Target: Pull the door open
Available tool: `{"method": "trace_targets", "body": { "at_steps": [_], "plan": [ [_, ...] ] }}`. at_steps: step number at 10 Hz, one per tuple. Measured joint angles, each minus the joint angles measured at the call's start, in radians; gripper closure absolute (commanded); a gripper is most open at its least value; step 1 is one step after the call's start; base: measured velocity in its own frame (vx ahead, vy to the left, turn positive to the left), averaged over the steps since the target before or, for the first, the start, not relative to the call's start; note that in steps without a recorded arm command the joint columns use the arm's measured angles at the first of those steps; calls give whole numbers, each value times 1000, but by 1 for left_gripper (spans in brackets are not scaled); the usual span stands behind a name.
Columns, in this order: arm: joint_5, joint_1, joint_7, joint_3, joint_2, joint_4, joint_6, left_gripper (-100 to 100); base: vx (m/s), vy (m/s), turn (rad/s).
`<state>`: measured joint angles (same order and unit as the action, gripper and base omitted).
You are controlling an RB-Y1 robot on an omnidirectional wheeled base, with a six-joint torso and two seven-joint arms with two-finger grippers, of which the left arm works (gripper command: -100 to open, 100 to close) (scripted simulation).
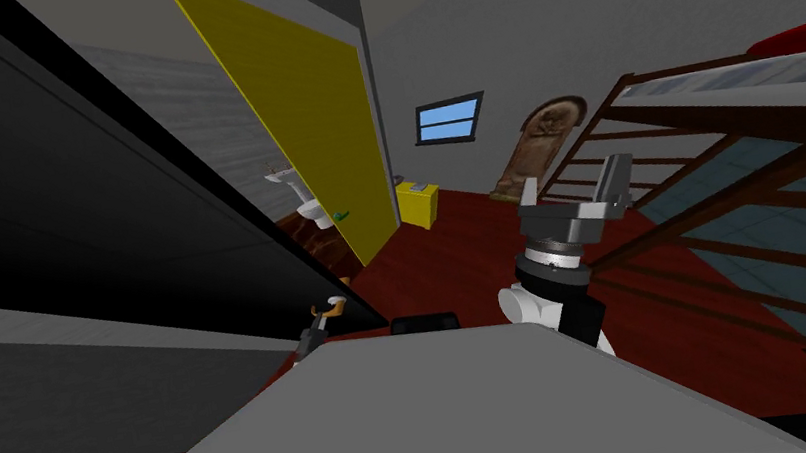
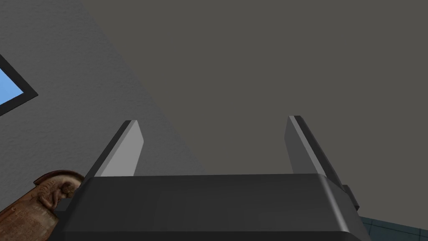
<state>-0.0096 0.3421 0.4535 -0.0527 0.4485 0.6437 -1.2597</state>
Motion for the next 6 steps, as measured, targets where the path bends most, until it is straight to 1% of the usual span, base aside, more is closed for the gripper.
{"method": "trace_targets", "body": {
  "at_steps": [1,2,3,4,6],
  "plan": [
    [-1,-5,2,1,2,-6,-4,100,-200,32,-116],
    [-2,-4,4,2,4,-3,-4,100,-85,23,-19],
    [-2,-2,4,2,4,-4,-2,100,-142,34,-115],
    [-2,-4,5,2,6,-9,-2,100,-170,34,-174],
    [-3,-13,7,1,10,-19,-8,100,-177,44,-128]
  ]
}}
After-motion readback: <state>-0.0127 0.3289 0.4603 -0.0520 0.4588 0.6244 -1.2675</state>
